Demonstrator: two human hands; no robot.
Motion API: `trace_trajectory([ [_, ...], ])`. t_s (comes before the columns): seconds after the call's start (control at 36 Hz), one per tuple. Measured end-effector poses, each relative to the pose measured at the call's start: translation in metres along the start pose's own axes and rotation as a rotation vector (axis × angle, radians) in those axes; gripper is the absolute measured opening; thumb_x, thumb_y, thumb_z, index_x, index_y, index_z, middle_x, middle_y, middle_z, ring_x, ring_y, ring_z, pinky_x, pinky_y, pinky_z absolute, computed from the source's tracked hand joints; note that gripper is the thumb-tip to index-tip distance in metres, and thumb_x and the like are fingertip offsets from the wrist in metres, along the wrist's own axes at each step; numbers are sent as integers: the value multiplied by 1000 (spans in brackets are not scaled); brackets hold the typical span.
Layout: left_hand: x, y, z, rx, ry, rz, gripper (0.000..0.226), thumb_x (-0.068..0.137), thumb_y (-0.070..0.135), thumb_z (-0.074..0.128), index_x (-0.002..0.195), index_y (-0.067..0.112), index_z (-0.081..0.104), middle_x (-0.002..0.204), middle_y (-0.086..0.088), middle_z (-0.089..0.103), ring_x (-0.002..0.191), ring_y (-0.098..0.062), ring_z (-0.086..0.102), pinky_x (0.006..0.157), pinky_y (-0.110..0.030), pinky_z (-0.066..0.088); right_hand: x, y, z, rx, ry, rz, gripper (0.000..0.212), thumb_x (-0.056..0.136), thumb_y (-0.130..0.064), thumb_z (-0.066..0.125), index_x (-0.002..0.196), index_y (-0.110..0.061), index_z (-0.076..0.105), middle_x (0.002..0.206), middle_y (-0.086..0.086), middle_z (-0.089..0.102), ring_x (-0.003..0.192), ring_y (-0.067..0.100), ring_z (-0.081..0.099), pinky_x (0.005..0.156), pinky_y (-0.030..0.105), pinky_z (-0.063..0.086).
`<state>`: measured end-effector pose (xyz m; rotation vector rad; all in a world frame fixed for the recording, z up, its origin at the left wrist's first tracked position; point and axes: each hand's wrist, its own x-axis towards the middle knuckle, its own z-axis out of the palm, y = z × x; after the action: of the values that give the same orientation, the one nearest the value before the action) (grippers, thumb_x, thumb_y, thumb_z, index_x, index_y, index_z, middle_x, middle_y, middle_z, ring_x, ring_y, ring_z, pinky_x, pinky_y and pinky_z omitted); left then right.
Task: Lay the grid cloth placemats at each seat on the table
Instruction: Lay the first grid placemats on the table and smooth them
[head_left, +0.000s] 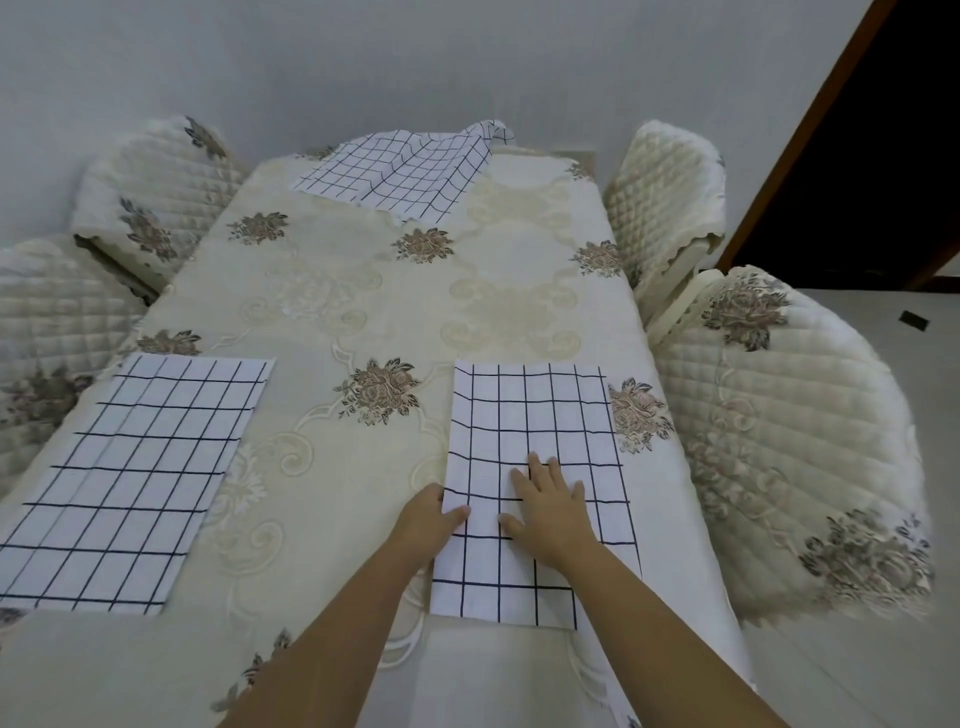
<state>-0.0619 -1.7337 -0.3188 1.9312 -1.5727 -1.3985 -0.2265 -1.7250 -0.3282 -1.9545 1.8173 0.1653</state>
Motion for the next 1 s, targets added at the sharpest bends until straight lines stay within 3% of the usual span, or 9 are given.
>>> trace_trajectory([
  [0.22, -14, -27, 0, 223, 219, -14, 39, 91, 32, 55, 121, 12, 40, 79, -1, 59, 74, -19, 56, 65, -29, 41, 3, -13, 7, 33, 32, -42, 65, 95, -46, 37, 149, -21, 11, 158, 6, -11, 145, 27, -12, 116, 51, 3],
  [0.36, -17, -43, 8, 602, 454, 324, 42, 73, 23, 72, 108, 7, 53, 98, -12, 63, 83, -28, 64, 67, -34, 53, 5, -32, 17, 41, 35, -146, 60, 96, -40, 33, 149, -20, 13, 159, 3, -6, 146, 25, -8, 115, 52, 4],
  [0.44, -18, -51, 16, 694, 422, 454, 39, 74, 26, 45, 110, 11, 47, 111, -13, 67, 93, -27, 69, 71, -35, 57, 3, -41, 25, 23, 39, -209, 72, 84, -46, -2, 150, -20, 11, 159, 1, -4, 146, 25, -5, 115, 52, 6],
  [0.53, -19, -63, 25, 771, 343, 479, 44, 86, 28, 31, 126, 12, 40, 149, -6, 34, 122, -22, 53, 90, -42, 48, 1, -48, 32, 27, 10, -229, 84, 74, -46, -11, 150, -18, 12, 159, 2, 0, 147, 27, -1, 115, 52, 8],
  [0.58, -18, -74, 28, 790, 325, 464, 49, 99, 29, 14, 144, 13, 25, 158, 0, 0, 140, -18, 24, 100, -43, 30, -2, -52, 35, -18, 25, -242, 69, 85, -39, 9, 143, -13, 35, 154, 7, 27, 141, 33, 26, 107, 58, 28],
  [0.61, -18, -78, 28, 788, 318, 437, 52, 100, 32, 6, 149, 14, 14, 158, 1, -1, 145, -15, 10, 102, -42, 25, -1, -53, 37, -36, 34, -222, 60, 87, -36, 22, 134, -13, 50, 145, 6, 44, 132, 33, 43, 97, 57, 42],
  [0.72, -20, -78, 26, 800, 266, 332, 57, 98, 34, 0, 142, 12, 29, 146, -5, 42, 138, -18, 24, 103, -46, 22, 1, -55, 44, -110, 131, -231, 46, 91, -34, 28, 128, -17, 49, 132, 1, 58, 120, 26, 57, 85, 51, 51],
  [0.89, -21, -76, 25, 803, 260, 348, 56, 85, 32, 33, 133, 9, 51, 143, -5, 46, 134, -19, 30, 103, -46, 23, 13, -57, 47, -219, 159, -226, 52, 86, -33, 32, 128, -17, 58, 137, 1, 53, 129, 27, 45, 90, 54, 47],
  [1.0, -20, -76, 23, 783, 276, 368, 58, 84, 34, 36, 136, 10, 44, 144, -5, 44, 135, -18, 29, 104, -46, 22, 25, -58, 44, -208, 178, -235, 51, 95, -29, 21, 129, -15, 57, 138, 1, 53, 125, 30, 51, 90, 55, 47],
])
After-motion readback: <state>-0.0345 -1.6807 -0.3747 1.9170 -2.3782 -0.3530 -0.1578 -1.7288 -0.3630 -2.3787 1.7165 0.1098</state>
